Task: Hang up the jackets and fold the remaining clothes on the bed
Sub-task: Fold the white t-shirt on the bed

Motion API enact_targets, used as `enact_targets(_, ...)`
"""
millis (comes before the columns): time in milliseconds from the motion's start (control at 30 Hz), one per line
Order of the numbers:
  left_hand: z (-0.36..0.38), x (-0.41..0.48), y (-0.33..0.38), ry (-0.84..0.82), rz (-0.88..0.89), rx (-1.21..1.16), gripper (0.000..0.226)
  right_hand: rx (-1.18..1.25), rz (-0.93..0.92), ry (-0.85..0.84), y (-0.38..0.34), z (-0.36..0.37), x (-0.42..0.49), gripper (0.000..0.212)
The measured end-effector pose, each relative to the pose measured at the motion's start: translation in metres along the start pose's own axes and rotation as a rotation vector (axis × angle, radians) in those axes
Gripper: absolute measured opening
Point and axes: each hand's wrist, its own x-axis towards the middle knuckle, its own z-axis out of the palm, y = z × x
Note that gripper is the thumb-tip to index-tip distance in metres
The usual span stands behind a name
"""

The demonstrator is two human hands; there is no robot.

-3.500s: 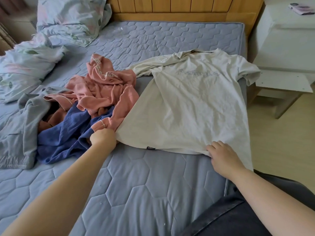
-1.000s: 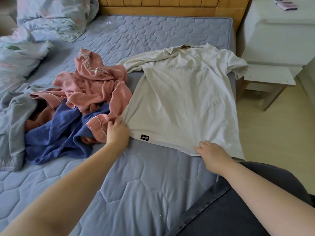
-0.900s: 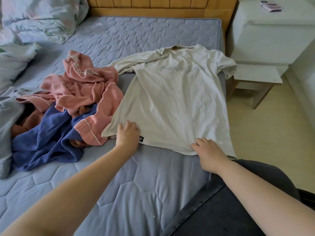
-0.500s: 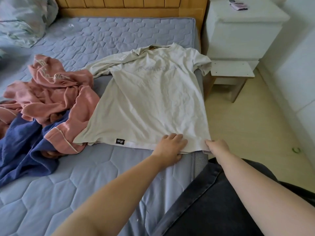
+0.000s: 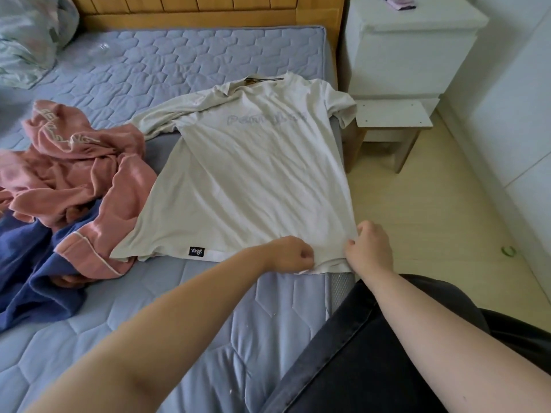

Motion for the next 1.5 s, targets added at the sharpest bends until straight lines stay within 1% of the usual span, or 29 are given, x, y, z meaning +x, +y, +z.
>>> enact_targets(33,-0.004,0.001,0.001,0.058,-0.02,-0.063,0.018,-0.023,-0.11,0.063,-0.001,0.0,0.002,0.035)
enact_targets(67,-0.007,0.003,0.002,0.154,-0.029,-0.046,0.021,-0.076,-0.227,0.075,0.0,0.002,0.004,0.044)
enact_targets(100,-0.007,0.008,0.0,0.267,-0.028,0.041,0.024,-0.161,-0.314,0.018,-0.001,0.004,0.005,0.051)
enact_targets(133,-0.004,0.012,-0.005,0.353,-0.019,0.154,0.029,-0.262,-0.331,-0.102,-0.001,0.008,0.005,0.058)
enact_targets(167,0.002,0.017,-0.01,0.371,-0.02,0.276,0.039,-0.373,-0.258,-0.267,-0.001,0.009,0.003,0.062)
enact_targets(233,0.018,0.02,-0.018,0.221,-0.058,0.471,0.068,-0.553,0.061,-0.584,0.002,0.01,-0.001,0.065)
enact_targets(267,0.025,0.02,-0.02,0.152,-0.057,0.522,0.076,-0.617,0.172,-0.634,0.004,0.01,-0.002,0.065)
enact_targets(300,0.03,0.02,-0.023,0.128,-0.044,0.54,0.078,-0.655,0.204,-0.592,0.004,0.008,-0.002,0.065)
enact_targets(333,0.032,0.019,-0.024,0.14,-0.022,0.533,0.077,-0.649,0.178,-0.471,0.003,0.006,0.0,0.066)
enact_targets(400,0.025,0.022,-0.025,0.222,-0.007,0.463,0.071,-0.506,-0.019,-0.171,-0.004,0.006,0.01,0.067)
enact_targets(433,0.019,0.026,-0.026,0.281,-0.032,0.406,0.068,-0.406,-0.139,-0.112,-0.011,0.007,0.015,0.069)
enact_targets(500,0.003,0.041,-0.03,0.416,-0.14,0.248,0.062,-0.325,-0.311,-0.147,-0.027,0.011,0.026,0.071)
enact_targets(533,-0.007,0.049,-0.03,0.479,-0.208,0.167,0.061,-0.33,-0.347,-0.175,-0.033,0.014,0.034,0.07)
enact_targets(600,-0.03,0.069,-0.034,0.56,-0.327,0.041,0.062,-0.357,-0.351,-0.209,-0.04,0.018,0.055,0.064)
enact_targets(700,-0.065,0.102,-0.043,0.603,-0.416,-0.016,0.061,-0.411,-0.352,-0.265,-0.049,0.019,0.092,0.062)
enact_targets(800,-0.092,0.137,-0.056,0.611,-0.501,-0.095,0.056,-0.438,-0.405,-0.301,-0.058,0.017,0.137,0.062)
enact_targets(933,-0.131,0.192,-0.053,0.723,-0.768,-0.427,0.055,-0.471,-0.522,-0.285,-0.074,0.023,0.204,0.058)
enact_targets(967,-0.139,0.206,-0.05,0.755,-0.812,-0.475,0.055,-0.469,-0.551,-0.273,-0.08,0.025,0.223,0.057)
enact_targets(1033,-0.147,0.236,-0.05,0.82,-0.847,-0.447,0.058,-0.471,-0.624,-0.254,-0.091,0.031,0.263,0.055)
enact_targets(1100,-0.142,0.26,-0.057,0.874,-0.828,-0.218,0.064,-0.516,-0.728,-0.247,-0.095,0.037,0.303,0.053)
enact_targets(1167,-0.14,0.276,-0.063,0.884,-0.73,0.005,0.067,-0.583,-0.785,-0.205,-0.086,0.041,0.342,0.052)
enact_targets(1200,-0.141,0.281,-0.066,0.881,-0.672,0.064,0.067,-0.591,-0.765,-0.164,-0.077,0.041,0.359,0.053)
enact_targets(1267,-0.145,0.283,-0.069,0.868,-0.571,0.141,0.068,-0.478,-0.638,-0.024,-0.055,0.04,0.387,0.05)
enact_targets(1333,-0.145,0.284,-0.073,0.861,-0.48,0.232,0.07,-0.251,-0.456,0.111,-0.04,0.036,0.411,0.039)
enact_targets(1367,-0.145,0.284,-0.073,0.853,-0.451,0.264,0.072,-0.119,-0.36,0.133,-0.037,0.034,0.424,0.037)
enact_targets(1400,-0.143,0.285,-0.074,0.841,-0.429,0.295,0.072,0.012,-0.28,0.112,-0.038,0.033,0.435,0.044)
enact_targets(1433,-0.143,0.286,-0.074,0.829,-0.411,0.321,0.072,0.119,-0.231,0.05,-0.043,0.031,0.443,0.059)
enact_targets(1467,-0.143,0.287,-0.075,0.819,-0.399,0.337,0.072,0.212,-0.205,-0.035,-0.049,0.031,0.451,0.072)
enact_targets(1500,-0.145,0.287,-0.075,0.804,-0.397,0.344,0.071,0.291,-0.184,-0.119,-0.056,0.03,0.457,0.08)
